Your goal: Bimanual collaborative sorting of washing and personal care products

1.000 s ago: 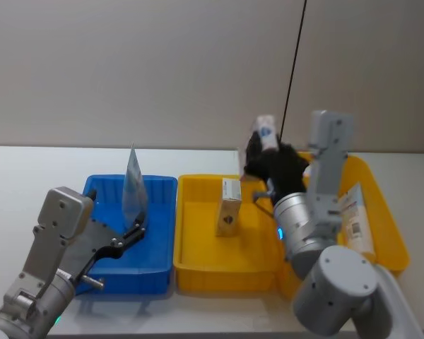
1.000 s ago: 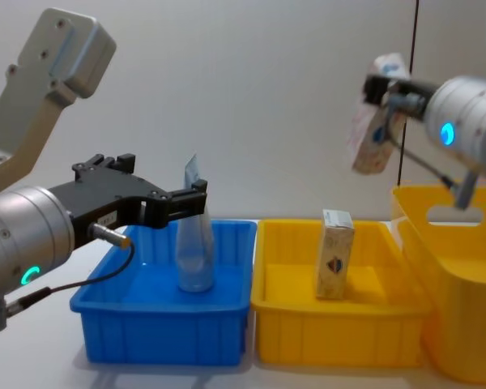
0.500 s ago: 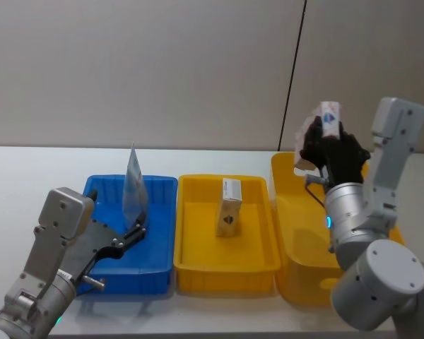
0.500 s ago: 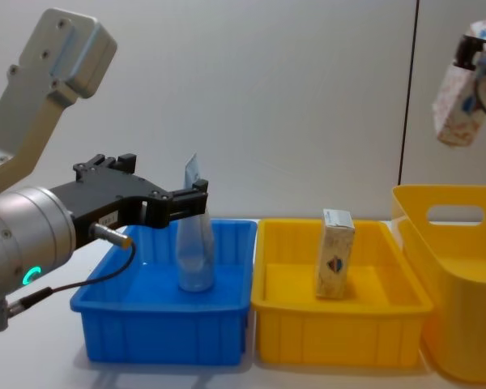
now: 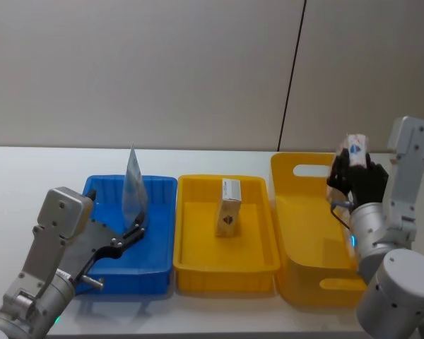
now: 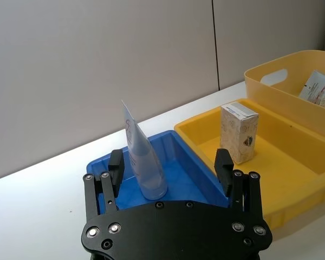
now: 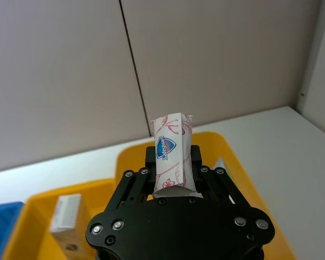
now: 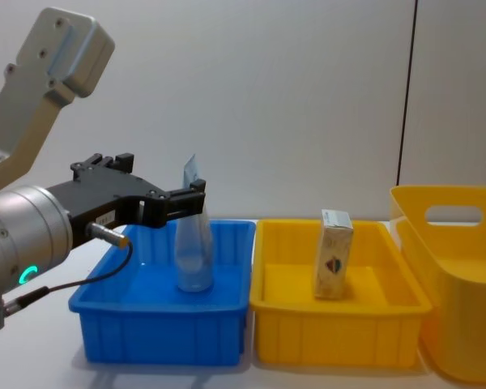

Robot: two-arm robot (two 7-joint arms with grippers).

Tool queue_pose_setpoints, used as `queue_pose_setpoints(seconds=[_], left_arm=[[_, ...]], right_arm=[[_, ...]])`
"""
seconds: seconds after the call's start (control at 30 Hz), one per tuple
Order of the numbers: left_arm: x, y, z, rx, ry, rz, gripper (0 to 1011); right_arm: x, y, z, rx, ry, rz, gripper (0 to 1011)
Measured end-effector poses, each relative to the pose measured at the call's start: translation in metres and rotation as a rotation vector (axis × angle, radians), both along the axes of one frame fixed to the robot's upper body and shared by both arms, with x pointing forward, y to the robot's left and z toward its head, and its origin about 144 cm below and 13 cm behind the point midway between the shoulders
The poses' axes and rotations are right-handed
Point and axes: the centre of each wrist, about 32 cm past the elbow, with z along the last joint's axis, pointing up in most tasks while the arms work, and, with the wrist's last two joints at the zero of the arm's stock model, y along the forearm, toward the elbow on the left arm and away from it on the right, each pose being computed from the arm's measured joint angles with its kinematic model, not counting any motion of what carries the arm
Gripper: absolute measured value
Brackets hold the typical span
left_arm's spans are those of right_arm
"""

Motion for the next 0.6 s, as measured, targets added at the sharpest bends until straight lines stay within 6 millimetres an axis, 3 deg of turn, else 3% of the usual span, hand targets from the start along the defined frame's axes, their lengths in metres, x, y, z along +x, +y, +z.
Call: queue_pose_setpoints(seconds=[0.6], left_arm=[[0.000, 0.000, 0.000, 0.000, 0.000, 0.000, 1001]], right_arm=[[0.011, -0.014, -0.025, -0.137, 0.220, -0.044, 310]])
